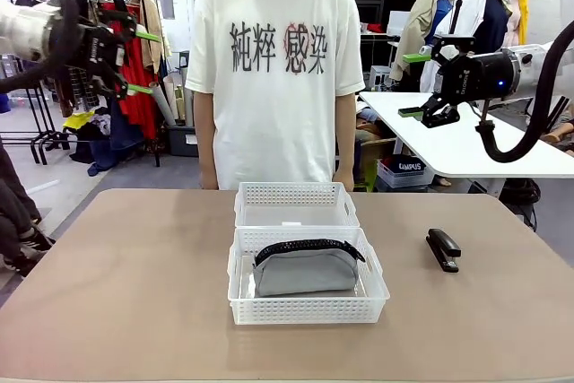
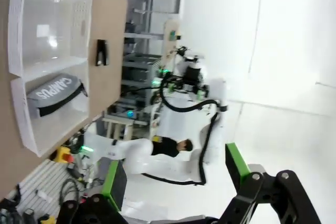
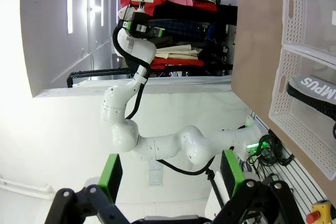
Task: Distribute items into two baskets.
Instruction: Pick up the Stapler that the person points to.
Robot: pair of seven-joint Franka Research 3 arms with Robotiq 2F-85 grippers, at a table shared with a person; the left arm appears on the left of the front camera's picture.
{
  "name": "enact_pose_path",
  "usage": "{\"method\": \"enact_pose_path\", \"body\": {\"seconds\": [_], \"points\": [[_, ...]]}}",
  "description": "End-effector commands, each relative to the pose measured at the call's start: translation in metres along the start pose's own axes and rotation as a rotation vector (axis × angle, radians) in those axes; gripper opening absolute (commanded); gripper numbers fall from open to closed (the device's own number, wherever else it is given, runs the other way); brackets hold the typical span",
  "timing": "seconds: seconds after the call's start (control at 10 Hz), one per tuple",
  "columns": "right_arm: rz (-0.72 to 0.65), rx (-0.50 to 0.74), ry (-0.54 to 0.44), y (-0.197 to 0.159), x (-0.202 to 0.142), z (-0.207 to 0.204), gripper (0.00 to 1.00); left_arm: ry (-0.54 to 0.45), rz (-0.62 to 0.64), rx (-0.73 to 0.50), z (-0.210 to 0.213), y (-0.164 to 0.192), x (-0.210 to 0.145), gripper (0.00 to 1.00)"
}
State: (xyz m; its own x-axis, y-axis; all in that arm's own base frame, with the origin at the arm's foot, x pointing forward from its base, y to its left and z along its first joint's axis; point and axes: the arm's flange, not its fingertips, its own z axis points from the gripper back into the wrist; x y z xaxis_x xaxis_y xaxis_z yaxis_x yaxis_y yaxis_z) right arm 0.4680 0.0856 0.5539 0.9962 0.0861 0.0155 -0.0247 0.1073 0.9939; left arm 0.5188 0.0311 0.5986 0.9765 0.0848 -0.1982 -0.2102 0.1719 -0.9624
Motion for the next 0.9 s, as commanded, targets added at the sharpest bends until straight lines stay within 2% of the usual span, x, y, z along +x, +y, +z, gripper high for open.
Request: {"method": "enact_pose_path", "body": {"seconds": [0.0, 0.3, 0.5, 0.8], "points": [[-0.003, 0.000, -0.001, 0.002, -0.001, 0.000, 1.00, -0.048, 0.006, -0.087, 0.008, -0.006, -0.032, 1.00], [-0.003, 0.000, -0.001, 0.002, -0.001, 0.000, 1.00, -0.016, -0.217, -0.140, 0.007, -0.004, -0.062, 1.00], [-0.003, 0.000, -0.001, 0.002, -0.001, 0.000, 1.00, -0.007, -0.234, -0.141, -0.014, 0.011, -0.065, 1.00], [-0.003, 0.000, -0.001, 0.002, -0.001, 0.000, 1.00, 0.065, -0.267, -0.203, -0.053, 0.027, -0.060, 1.00]]}}
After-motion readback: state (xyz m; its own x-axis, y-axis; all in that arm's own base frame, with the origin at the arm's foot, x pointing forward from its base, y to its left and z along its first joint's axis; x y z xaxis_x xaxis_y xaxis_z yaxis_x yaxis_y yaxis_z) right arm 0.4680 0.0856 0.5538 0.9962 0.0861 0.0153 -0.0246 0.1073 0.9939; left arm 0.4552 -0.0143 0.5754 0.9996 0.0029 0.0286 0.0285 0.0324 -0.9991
